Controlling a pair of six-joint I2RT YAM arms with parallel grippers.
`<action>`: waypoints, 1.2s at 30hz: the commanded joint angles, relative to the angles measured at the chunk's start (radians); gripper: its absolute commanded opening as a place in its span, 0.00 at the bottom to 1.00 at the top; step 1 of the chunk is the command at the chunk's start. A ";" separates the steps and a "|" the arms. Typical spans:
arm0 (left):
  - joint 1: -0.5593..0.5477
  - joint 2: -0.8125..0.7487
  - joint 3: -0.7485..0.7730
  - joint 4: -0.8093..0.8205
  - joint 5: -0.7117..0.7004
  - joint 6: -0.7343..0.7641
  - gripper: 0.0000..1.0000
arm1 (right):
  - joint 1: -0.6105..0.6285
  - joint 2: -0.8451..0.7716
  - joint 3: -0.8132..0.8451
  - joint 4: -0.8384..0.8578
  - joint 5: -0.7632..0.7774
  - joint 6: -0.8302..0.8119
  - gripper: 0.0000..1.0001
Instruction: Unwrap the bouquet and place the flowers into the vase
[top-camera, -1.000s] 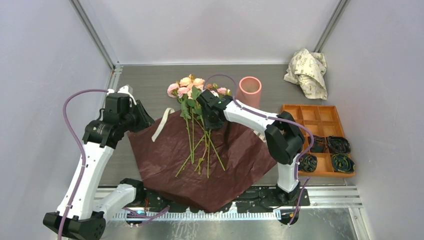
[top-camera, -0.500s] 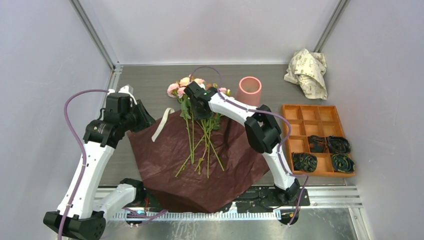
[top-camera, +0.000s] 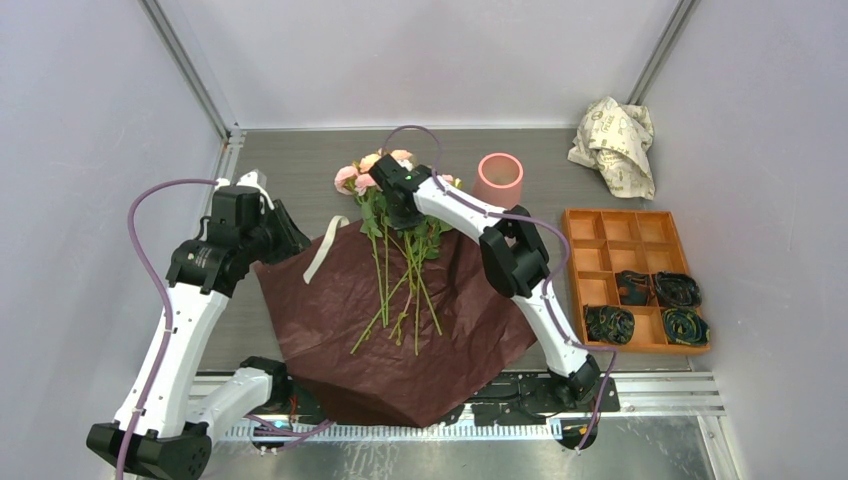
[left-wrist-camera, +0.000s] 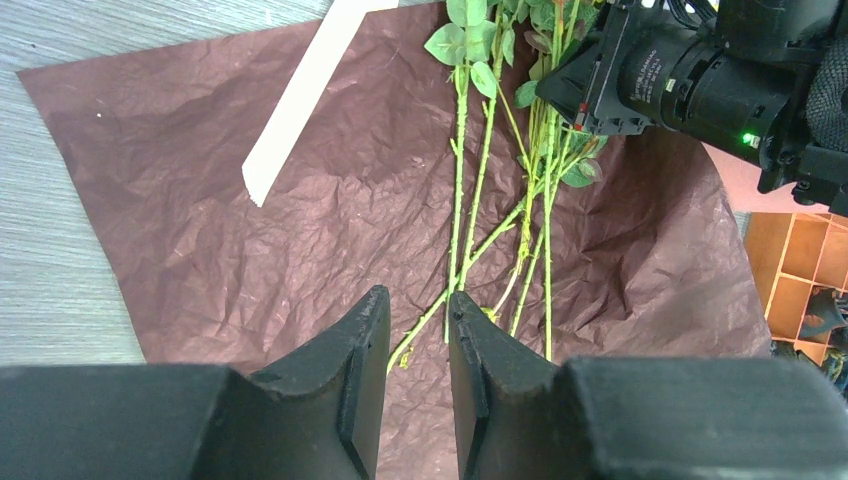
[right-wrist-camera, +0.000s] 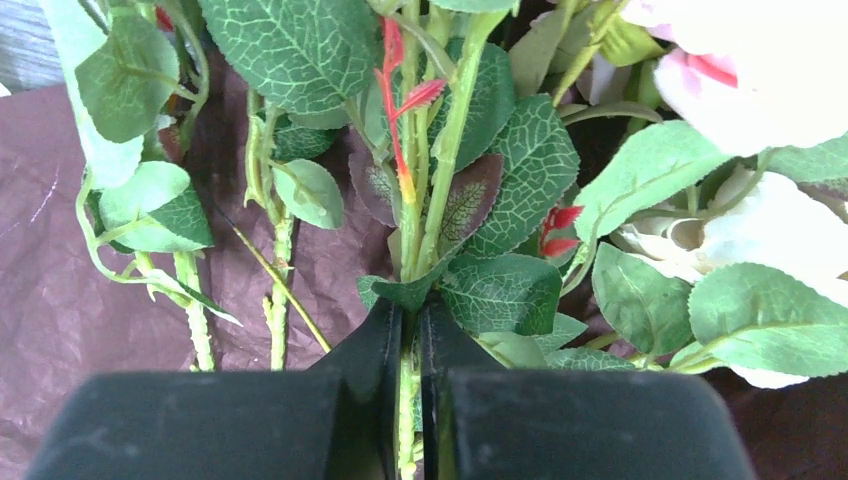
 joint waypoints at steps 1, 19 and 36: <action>-0.002 -0.021 0.012 0.019 -0.011 0.013 0.29 | 0.001 -0.037 0.055 -0.019 0.018 0.006 0.03; -0.002 -0.033 0.048 0.017 -0.011 0.018 0.29 | 0.036 -0.523 0.058 -0.046 -0.017 -0.088 0.01; -0.002 -0.066 0.034 0.123 0.098 0.006 0.30 | 0.037 -1.001 -0.240 0.805 0.401 -0.586 0.01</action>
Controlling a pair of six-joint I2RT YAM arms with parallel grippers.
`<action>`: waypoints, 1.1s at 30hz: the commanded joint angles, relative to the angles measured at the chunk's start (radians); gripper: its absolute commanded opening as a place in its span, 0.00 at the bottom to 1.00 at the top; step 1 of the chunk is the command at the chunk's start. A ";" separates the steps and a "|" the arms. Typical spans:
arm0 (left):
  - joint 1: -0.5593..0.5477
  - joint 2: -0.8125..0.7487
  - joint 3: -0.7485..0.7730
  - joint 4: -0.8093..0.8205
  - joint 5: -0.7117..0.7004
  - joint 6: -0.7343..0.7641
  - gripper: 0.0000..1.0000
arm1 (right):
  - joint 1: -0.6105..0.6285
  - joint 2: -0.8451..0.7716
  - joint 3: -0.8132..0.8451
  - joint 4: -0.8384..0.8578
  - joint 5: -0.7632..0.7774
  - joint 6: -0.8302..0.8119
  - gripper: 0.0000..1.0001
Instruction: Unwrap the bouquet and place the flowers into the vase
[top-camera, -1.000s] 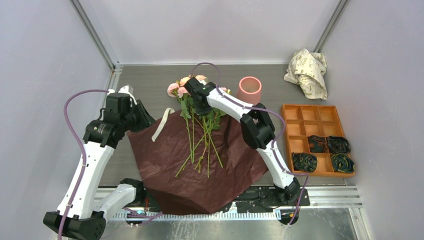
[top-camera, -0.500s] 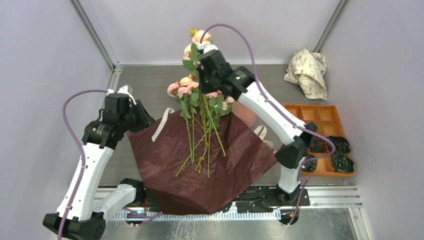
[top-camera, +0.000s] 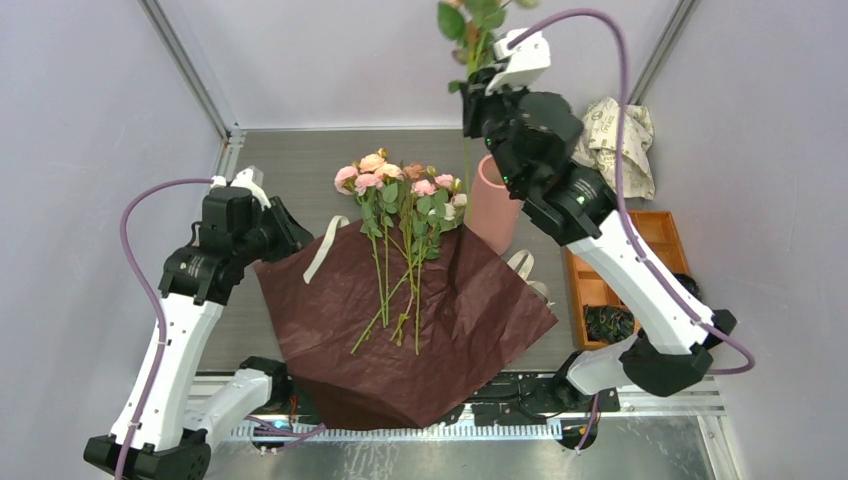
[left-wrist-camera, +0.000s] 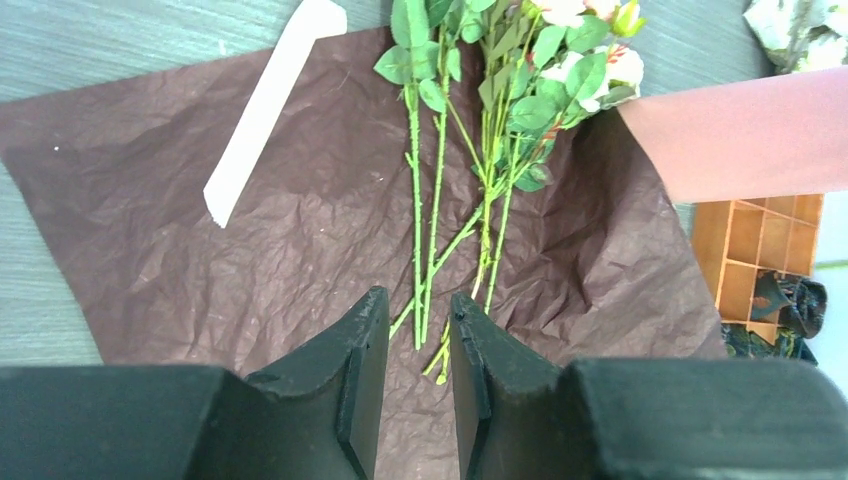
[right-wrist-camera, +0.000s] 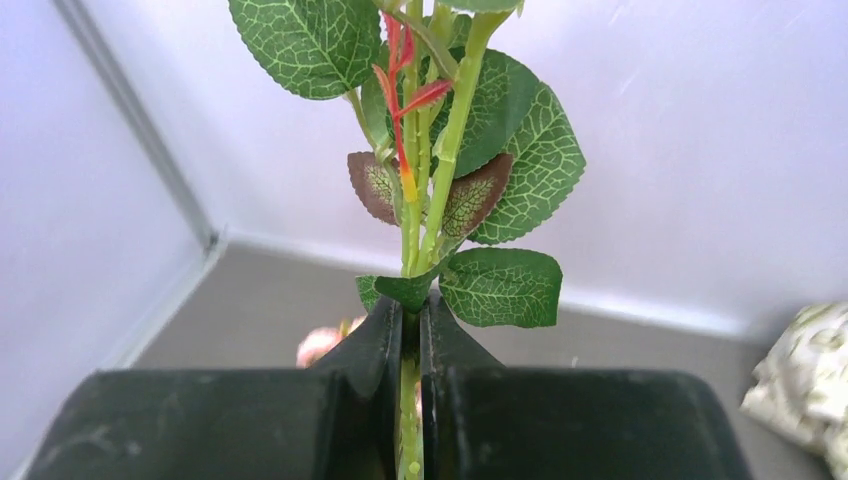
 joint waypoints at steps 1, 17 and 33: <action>-0.001 -0.028 0.023 0.093 0.052 0.008 0.30 | -0.002 -0.067 -0.026 0.397 0.152 -0.244 0.01; -0.002 -0.022 0.002 0.151 0.069 -0.001 0.31 | -0.162 -0.030 -0.121 0.617 0.123 -0.302 0.01; -0.003 0.104 0.004 0.286 0.222 -0.005 0.32 | -0.207 -0.152 -0.569 0.588 0.116 -0.059 0.01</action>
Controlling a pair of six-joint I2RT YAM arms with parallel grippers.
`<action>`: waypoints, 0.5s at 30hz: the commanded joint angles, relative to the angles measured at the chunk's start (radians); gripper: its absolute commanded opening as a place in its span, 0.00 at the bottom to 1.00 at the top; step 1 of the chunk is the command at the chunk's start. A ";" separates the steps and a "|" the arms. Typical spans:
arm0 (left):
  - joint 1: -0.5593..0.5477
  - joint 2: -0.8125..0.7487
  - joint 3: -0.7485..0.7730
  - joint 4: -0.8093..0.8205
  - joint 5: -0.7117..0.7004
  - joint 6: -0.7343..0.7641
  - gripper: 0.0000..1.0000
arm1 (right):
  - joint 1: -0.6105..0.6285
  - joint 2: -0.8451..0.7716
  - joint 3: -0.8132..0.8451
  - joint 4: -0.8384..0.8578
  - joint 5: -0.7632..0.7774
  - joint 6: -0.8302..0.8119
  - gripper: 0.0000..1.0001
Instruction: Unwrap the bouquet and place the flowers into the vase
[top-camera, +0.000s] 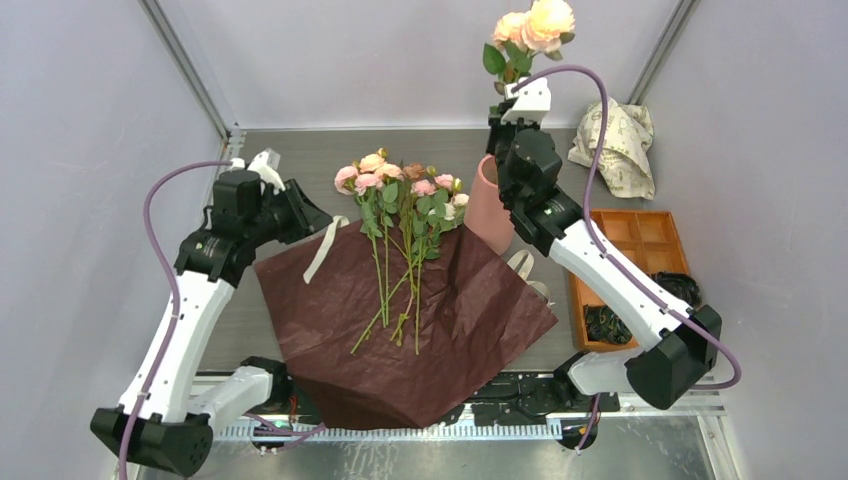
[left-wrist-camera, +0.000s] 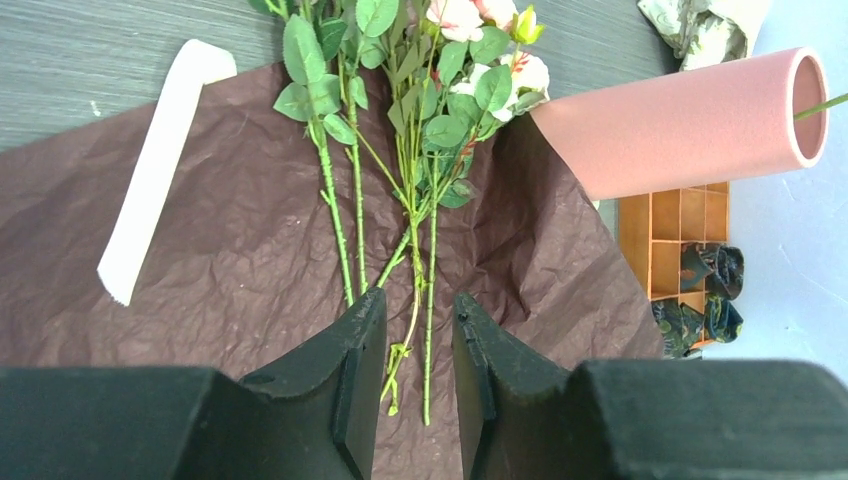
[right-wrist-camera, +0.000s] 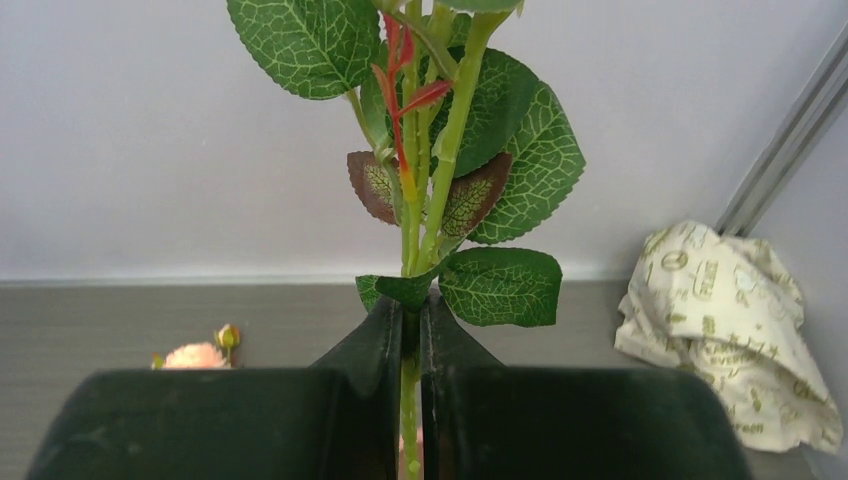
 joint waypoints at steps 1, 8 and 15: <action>-0.003 0.056 0.018 0.115 0.081 0.000 0.32 | -0.002 -0.080 -0.072 0.019 -0.010 0.096 0.01; -0.024 0.166 0.054 0.163 0.096 -0.007 0.32 | -0.002 -0.134 -0.189 -0.007 -0.010 0.145 0.13; -0.078 0.259 0.085 0.178 0.079 -0.004 0.32 | -0.002 -0.180 -0.234 -0.065 0.039 0.202 0.62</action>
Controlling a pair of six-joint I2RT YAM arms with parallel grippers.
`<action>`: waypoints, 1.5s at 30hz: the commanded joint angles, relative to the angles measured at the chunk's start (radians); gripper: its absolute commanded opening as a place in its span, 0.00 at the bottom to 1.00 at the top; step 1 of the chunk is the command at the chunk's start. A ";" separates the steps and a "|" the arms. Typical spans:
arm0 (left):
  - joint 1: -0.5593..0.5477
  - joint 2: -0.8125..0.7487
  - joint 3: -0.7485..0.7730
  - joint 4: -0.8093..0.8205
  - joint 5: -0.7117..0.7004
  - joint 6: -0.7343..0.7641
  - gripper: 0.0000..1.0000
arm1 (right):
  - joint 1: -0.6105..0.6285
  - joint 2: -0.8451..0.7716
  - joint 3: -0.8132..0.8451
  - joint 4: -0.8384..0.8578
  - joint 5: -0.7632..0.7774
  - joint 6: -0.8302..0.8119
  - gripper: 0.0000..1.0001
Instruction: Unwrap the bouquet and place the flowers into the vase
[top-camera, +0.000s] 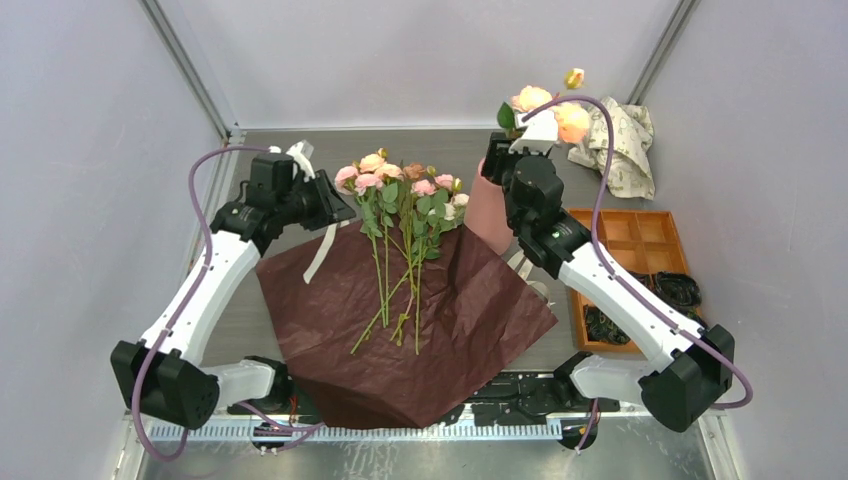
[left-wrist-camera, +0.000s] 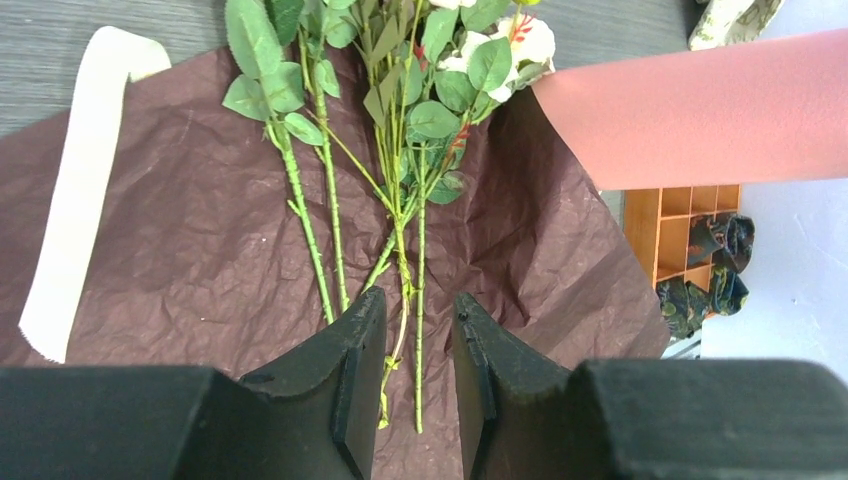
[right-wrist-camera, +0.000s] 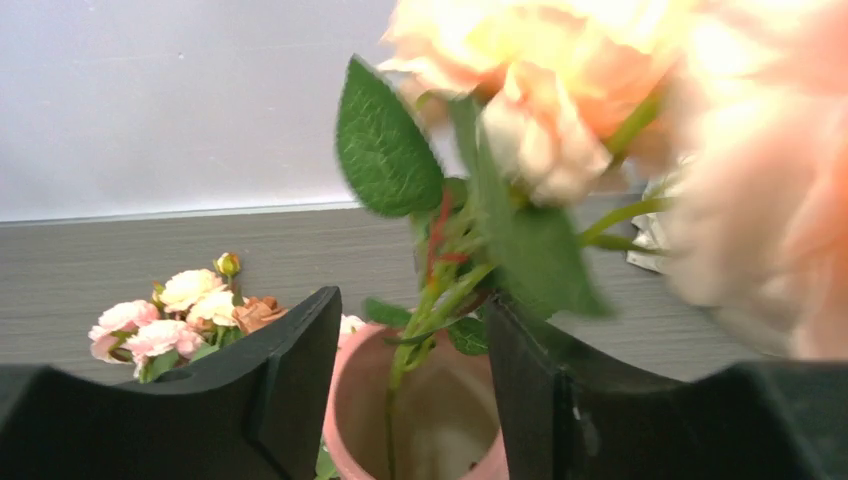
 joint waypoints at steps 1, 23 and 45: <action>-0.041 0.036 0.065 0.070 0.004 0.002 0.32 | -0.002 -0.068 -0.020 -0.003 0.051 0.061 0.69; -0.209 0.558 0.376 -0.099 -0.217 0.026 0.27 | -0.003 -0.292 0.115 -0.361 -0.154 0.277 1.00; -0.297 1.012 0.789 -0.285 -0.358 0.013 0.38 | -0.001 -0.407 -0.023 -0.498 -0.305 0.329 1.00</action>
